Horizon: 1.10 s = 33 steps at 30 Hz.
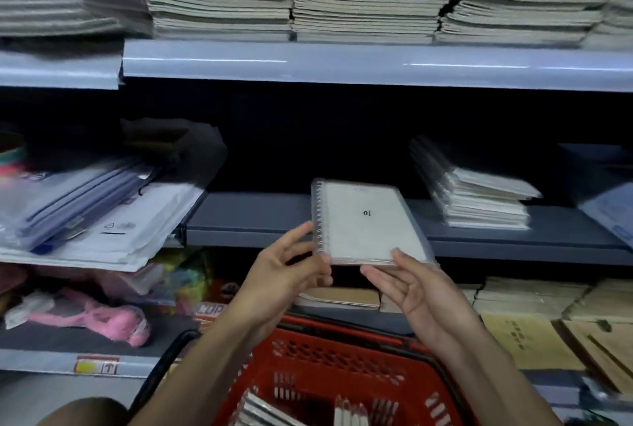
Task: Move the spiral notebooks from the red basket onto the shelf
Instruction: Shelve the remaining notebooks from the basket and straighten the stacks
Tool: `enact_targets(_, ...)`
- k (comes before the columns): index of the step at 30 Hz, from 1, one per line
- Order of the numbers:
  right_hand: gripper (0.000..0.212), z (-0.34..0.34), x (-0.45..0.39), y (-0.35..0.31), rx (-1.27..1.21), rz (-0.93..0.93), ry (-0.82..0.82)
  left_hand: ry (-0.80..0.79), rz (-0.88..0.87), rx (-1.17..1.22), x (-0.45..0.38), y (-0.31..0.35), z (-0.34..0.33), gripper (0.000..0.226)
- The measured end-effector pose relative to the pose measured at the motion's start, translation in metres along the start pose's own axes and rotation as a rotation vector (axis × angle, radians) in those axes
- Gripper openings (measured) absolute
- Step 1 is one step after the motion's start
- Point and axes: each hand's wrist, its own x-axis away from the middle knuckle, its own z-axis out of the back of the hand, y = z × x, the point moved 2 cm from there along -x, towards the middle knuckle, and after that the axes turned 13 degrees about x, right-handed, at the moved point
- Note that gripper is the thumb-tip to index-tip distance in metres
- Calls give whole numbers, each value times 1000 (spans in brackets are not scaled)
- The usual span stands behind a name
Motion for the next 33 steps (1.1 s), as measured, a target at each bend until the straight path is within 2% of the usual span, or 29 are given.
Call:
enact_targets(4, 47, 9, -20, -5, 308, -44, 93, 157, -47, -167, -18, -8, 5, 54)
enact_targets(6, 55, 20, -20, -7, 524, -44, 215, 215, -76, -252, -22, -12, 8, 50)
enact_targets(8, 63, 31, -20, -12, 638, 37, 351, 217, -112, -400, -24, -15, 11, 47)
enact_targets(10, 61, 33, -23, -16, 711, 109, 380, 220, -176, -533, -26, -17, 11, 42)
enact_targets(13, 58, 34, -38, -19, 826, 178, 375, 271, -269, -583, -34, -16, 7, 37)
enact_targets(20, 47, 31, -81, -30, 1401, 455, 562, 347, -304, -758, -82, -2, 5, 32)
enact_targets(24, 59, 21, -108, -30, 1541, 440, 662, 405, -390, -860, -109, 1, 9, 30)
enact_targets(28, 64, 23, -120, -35, 1654, 409, 730, 437, -378, -820, -127, 1, 12, 28)
enact_targets(31, 66, 28, -118, -36, 1616, 457, 727, 429, -365, -814, -126, 0, 13, 27)
enact_targets(33, 59, 29, -108, -37, 1493, 540, 698, 412, -387, -796, -118, 2, 14, 27)
